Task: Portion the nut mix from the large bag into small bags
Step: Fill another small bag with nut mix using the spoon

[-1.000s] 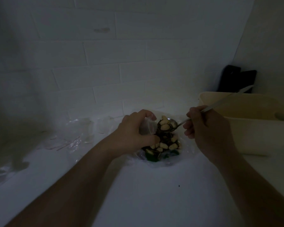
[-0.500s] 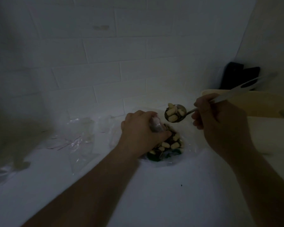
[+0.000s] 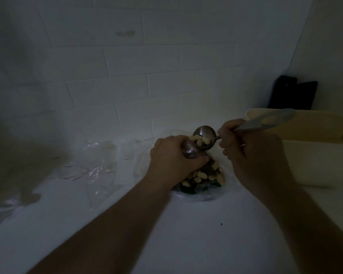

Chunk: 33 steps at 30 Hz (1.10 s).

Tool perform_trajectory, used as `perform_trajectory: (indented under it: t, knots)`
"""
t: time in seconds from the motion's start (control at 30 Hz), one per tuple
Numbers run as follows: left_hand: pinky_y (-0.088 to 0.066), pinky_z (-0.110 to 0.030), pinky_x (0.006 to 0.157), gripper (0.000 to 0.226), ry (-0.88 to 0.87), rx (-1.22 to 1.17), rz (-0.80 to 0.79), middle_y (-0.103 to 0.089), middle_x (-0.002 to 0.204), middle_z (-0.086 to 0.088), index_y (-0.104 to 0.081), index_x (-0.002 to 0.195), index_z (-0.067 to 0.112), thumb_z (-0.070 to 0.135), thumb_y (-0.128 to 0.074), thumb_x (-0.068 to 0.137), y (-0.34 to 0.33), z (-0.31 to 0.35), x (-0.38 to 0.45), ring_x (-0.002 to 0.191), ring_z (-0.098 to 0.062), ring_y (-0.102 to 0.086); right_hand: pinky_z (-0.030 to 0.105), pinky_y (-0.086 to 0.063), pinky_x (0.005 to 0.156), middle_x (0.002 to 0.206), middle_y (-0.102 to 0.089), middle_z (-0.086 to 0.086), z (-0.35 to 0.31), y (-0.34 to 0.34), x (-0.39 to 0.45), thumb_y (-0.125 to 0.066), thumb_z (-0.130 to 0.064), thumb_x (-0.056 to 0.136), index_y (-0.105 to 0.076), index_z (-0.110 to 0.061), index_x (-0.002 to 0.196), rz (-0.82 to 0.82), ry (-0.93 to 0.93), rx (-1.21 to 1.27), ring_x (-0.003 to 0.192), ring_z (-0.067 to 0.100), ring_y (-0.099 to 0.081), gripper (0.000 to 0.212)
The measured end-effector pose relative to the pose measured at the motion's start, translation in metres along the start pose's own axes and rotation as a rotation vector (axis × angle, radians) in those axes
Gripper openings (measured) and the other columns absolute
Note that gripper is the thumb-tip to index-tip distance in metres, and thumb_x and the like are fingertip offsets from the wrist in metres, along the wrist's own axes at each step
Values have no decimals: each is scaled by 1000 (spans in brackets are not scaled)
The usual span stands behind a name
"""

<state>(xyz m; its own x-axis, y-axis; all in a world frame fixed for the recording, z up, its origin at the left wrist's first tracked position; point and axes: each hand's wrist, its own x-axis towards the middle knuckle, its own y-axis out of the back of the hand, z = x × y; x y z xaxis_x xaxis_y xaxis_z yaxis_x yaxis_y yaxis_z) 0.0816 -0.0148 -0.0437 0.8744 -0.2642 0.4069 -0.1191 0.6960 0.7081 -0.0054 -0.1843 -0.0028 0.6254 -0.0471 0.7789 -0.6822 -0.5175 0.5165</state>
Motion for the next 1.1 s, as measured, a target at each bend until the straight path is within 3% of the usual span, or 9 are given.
perform_trajectory:
  t: [0.17,0.3,0.5,0.6,0.73,0.9,1.0,1.07,1.1]
  knots:
    - [-57,-42,88,67,19,-49,5,-73,91,12,-73,102,33,83,-63,58,0,0,0,88,-12,-69,-1,-38,68,77,-69,-3,-2,-3,0,-40,-40,106,-68,-15,101,10,55,-33,63,10,-62,38]
    - [-57,-40,87,58,13,-64,36,-73,88,13,-74,99,31,77,-71,64,1,-1,0,83,-9,-68,-4,-33,70,79,-66,-2,-3,-6,-2,-41,-38,106,-68,-15,101,25,79,-53,65,5,-51,35]
    - [-51,-16,77,40,52,-82,-3,-72,86,15,-73,100,30,58,-86,73,4,-1,-2,78,3,-65,-7,-31,71,76,-60,-8,-1,-10,-3,-47,-36,105,-70,-15,100,34,88,-79,63,4,-47,32]
    - [-42,-5,67,35,79,-100,-11,-70,81,16,-71,96,32,55,-86,74,7,0,-3,74,7,-62,1,-39,69,79,-69,-7,-2,-11,-4,-42,-38,106,-68,-17,101,8,64,2,68,9,-62,34]
    - [-51,-16,75,37,97,-113,-8,-71,86,15,-71,100,33,58,-84,75,9,2,-4,78,4,-64,22,-49,61,79,-72,0,-3,-10,-6,-38,-35,108,-67,-15,107,14,84,-26,67,16,-68,35]
    - [-56,-21,81,41,175,-226,-22,-71,93,17,-68,105,35,58,-85,76,12,0,-5,86,2,-68,32,-57,70,88,-73,-8,-4,-9,-6,-37,-39,109,-63,-24,112,66,-40,128,75,9,-70,31]
    - [-60,-30,78,39,357,-679,-65,-76,97,4,-75,114,17,41,-85,84,24,-3,0,83,-14,-73,48,-60,70,88,-73,-13,6,-7,-4,-39,-39,109,-61,-32,113,134,-127,209,73,6,-71,23]
    - [-56,-30,63,28,393,-1003,-53,-69,82,-8,-74,111,6,25,-78,92,35,-5,4,69,-24,-63,47,-60,68,84,-71,-16,11,-6,-5,-40,-38,110,-61,-30,109,115,-134,165,72,5,-71,23]
    - [-56,-30,60,27,368,-1016,-34,-68,79,-8,-73,114,6,22,-78,92,37,-7,5,67,-22,-62,44,-61,68,81,-70,-16,11,-6,-6,-40,-36,110,-62,-29,107,74,-151,131,73,4,-70,23]
